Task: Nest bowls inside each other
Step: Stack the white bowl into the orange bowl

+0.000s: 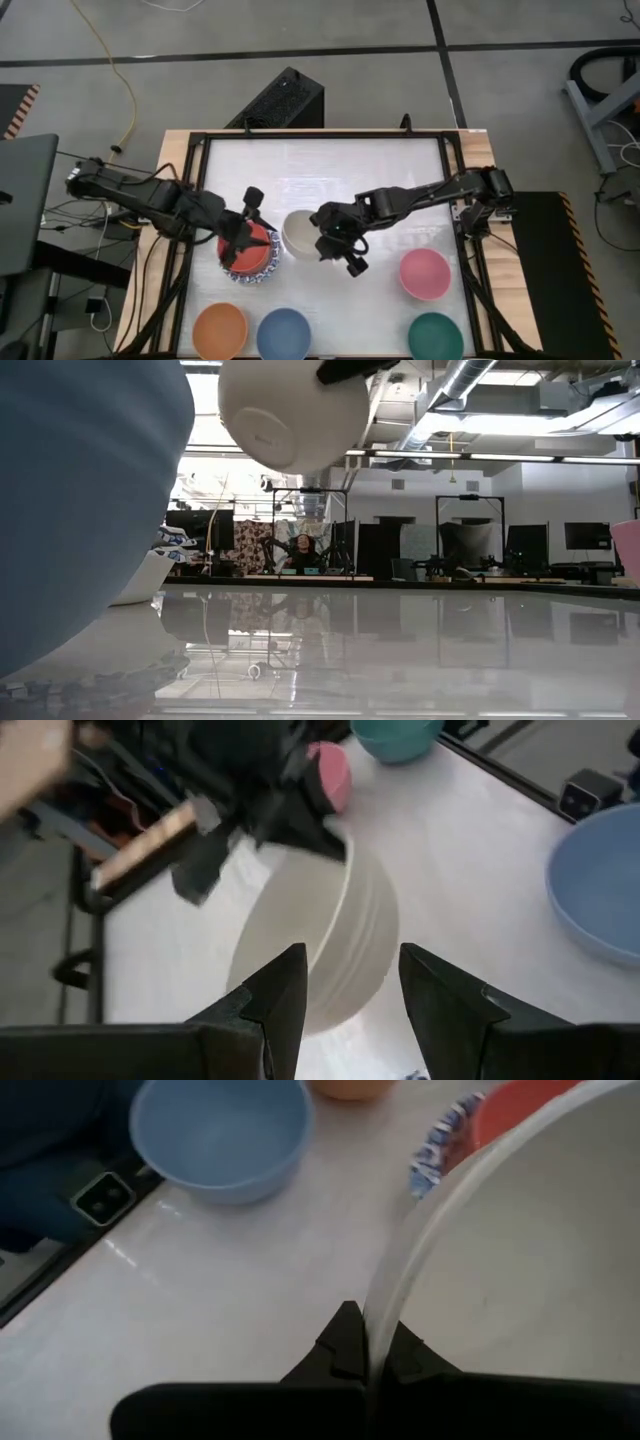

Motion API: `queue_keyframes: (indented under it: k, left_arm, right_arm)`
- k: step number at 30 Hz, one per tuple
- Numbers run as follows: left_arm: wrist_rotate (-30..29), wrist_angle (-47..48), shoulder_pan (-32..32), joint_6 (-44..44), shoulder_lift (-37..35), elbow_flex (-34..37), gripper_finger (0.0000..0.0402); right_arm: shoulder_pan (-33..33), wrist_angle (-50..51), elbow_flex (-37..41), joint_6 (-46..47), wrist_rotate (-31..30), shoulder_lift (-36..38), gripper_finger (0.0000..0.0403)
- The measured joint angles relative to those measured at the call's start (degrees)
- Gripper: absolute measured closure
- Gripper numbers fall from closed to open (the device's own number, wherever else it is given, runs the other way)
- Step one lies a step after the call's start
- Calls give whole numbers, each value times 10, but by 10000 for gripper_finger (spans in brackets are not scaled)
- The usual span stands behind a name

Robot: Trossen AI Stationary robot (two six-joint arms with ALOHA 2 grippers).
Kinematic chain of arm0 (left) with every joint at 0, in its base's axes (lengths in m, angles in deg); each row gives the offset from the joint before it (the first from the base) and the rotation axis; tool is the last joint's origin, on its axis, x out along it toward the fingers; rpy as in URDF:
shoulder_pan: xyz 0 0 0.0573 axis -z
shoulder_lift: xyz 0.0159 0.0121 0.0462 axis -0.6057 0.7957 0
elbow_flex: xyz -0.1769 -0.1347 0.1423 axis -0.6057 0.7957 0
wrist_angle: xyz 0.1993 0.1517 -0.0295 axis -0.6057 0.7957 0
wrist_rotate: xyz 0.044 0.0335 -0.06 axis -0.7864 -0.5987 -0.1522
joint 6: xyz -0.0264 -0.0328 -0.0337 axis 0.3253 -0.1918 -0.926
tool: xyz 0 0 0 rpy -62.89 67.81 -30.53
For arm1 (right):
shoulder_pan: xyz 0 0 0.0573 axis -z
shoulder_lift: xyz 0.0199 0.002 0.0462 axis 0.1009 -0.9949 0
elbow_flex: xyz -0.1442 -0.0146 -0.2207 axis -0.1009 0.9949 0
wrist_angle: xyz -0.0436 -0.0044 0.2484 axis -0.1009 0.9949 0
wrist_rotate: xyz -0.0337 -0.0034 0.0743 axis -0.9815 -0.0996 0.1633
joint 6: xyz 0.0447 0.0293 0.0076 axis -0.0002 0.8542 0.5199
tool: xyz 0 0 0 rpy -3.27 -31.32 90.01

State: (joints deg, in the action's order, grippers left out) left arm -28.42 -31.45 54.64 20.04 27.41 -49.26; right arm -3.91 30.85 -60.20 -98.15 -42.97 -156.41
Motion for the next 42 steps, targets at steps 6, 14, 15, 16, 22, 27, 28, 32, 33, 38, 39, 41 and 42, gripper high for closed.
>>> queue_keyframes:
  k: [6, 14, 15, 16, 22, 27, 28, 32, 33, 38, 39, 41, 42]
  left_arm:
    - [68, 14, -40, 0, 44, -17, 250]
    - [157, 36, -64, -4, 63, -50, 250]
    - [165, 38, -66, -5, 64, -50, 250]
    - [170, 40, -68, -5, 67, -50, 250]
    - [203, 40, -94, -1, 101, -50, 250]
    - [206, 36, -107, 4, 114, -50, 250]
    - [211, 36, -108, 8, 114, -50, 250]
    - [242, 49, -112, 28, 113, -50, 255]
    - [250, 53, -112, 33, 113, -50, 260]
    - [258, 59, -113, 58, 131, -51, 318]
    - [261, 62, -112, 65, 133, -52, 336]
    - [265, 66, -112, 76, 133, -54, 373]
    - [268, 69, -111, 80, 133, -57, 385]
  right_arm:
    - [-19, -16, 0, -5, -1, 0, 396]
    - [-31, -15, 0, -6, -1, 0, 396]
    - [-31, -15, 0, -6, -1, 0, 396]
    - [-31, -16, 0, -6, -1, 0, 396]
    - [-31, -17, 0, -11, -2, -1, 396]
    - [-37, -20, 0, -14, -4, -1, 396]
    - [-39, -21, 0, -14, -5, -1, 396]
    - [-41, -25, 0, -18, -4, -1, 396]
    - [-41, -25, 0, -20, -4, -1, 396]
    - [-41, -19, 1, -20, 1, -1, 396]
    - [-41, -18, 1, -20, 2, -1, 396]
    - [-41, -18, 2, -23, 3, -1, 395]
    - [-41, -21, 2, -23, 4, -1, 389]
